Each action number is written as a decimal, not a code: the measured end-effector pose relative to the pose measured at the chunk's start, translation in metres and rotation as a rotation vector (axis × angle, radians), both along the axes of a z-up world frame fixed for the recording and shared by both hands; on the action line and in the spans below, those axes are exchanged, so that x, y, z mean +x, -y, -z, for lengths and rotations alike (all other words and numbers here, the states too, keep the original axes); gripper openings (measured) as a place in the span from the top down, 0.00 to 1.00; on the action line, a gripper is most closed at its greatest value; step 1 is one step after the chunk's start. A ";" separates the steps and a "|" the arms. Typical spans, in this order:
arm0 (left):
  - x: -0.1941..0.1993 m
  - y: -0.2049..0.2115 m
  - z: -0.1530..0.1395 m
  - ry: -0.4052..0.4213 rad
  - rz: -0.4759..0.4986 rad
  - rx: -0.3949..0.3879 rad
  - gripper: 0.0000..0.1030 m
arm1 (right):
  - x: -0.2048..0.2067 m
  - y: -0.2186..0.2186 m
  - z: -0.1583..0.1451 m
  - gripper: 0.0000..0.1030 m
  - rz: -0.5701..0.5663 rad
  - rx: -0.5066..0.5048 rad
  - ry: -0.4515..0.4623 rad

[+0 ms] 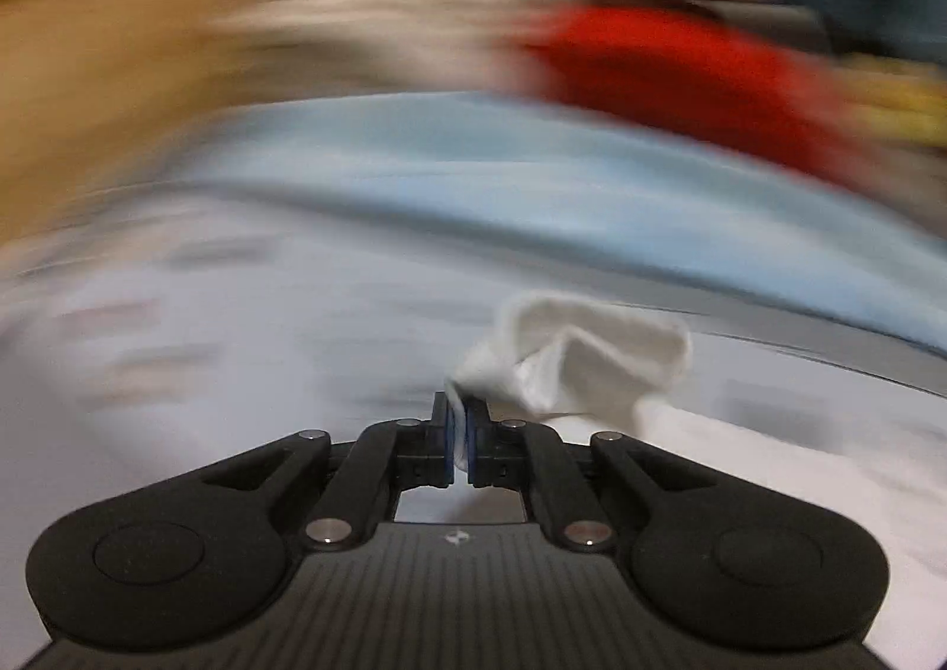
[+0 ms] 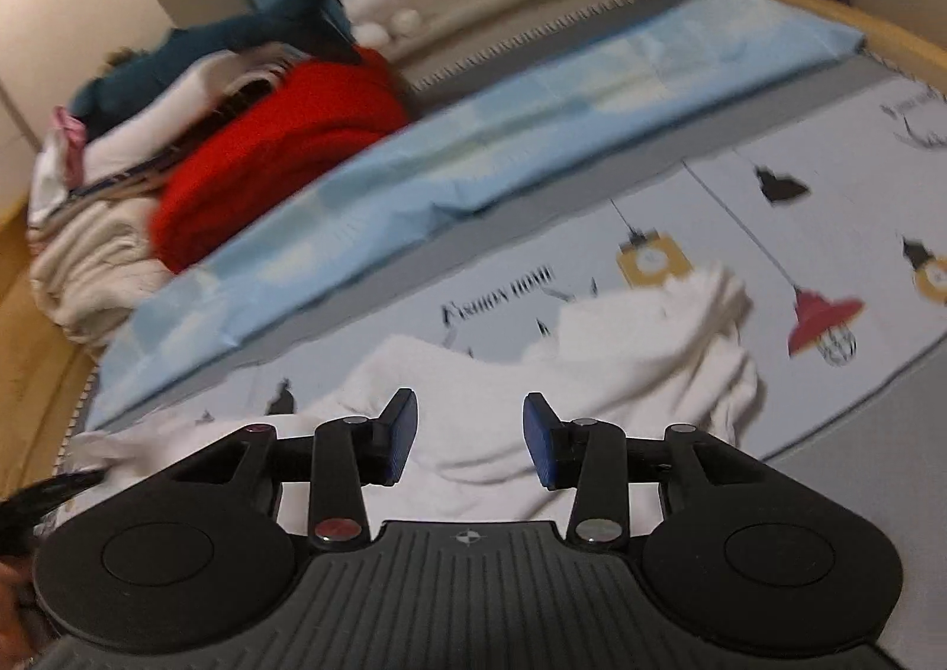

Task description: Fold small clothes

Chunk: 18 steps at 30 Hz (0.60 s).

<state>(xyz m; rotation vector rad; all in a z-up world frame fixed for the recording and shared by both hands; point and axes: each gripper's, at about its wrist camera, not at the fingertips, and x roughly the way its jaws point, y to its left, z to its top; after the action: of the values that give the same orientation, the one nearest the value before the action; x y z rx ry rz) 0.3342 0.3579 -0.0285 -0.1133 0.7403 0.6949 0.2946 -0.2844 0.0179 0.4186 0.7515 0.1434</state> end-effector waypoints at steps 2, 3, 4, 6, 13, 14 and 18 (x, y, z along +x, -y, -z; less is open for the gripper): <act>-0.023 -0.055 -0.002 -0.064 -0.306 0.162 0.89 | 0.002 -0.011 0.006 0.59 -0.013 -0.042 -0.005; -0.034 -0.066 -0.007 -0.043 -0.337 0.152 0.89 | 0.003 -0.018 0.009 0.59 -0.024 -0.067 -0.006; -0.040 -0.066 -0.011 -0.012 -0.319 0.120 0.89 | 0.005 -0.026 0.013 0.59 -0.039 -0.093 -0.006; -0.033 -0.041 -0.013 0.025 -0.185 0.062 0.78 | 0.009 -0.040 0.025 0.59 -0.073 -0.146 0.000; 0.017 0.096 0.040 -0.050 0.468 -0.293 0.54 | 0.052 -0.115 0.062 0.59 -0.259 -0.352 0.065; 0.019 0.112 0.052 -0.087 0.500 -0.277 0.54 | 0.061 -0.127 0.070 0.58 -0.298 -0.373 0.073; 0.023 0.120 0.105 -0.292 0.424 -0.242 0.55 | 0.089 -0.163 0.103 0.51 -0.345 -0.475 0.063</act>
<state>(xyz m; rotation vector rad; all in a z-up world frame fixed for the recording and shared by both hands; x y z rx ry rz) 0.3569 0.2382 -0.1330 -0.0723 1.0889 0.2158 0.3837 -0.1215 -0.0848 -0.1698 0.7631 0.2916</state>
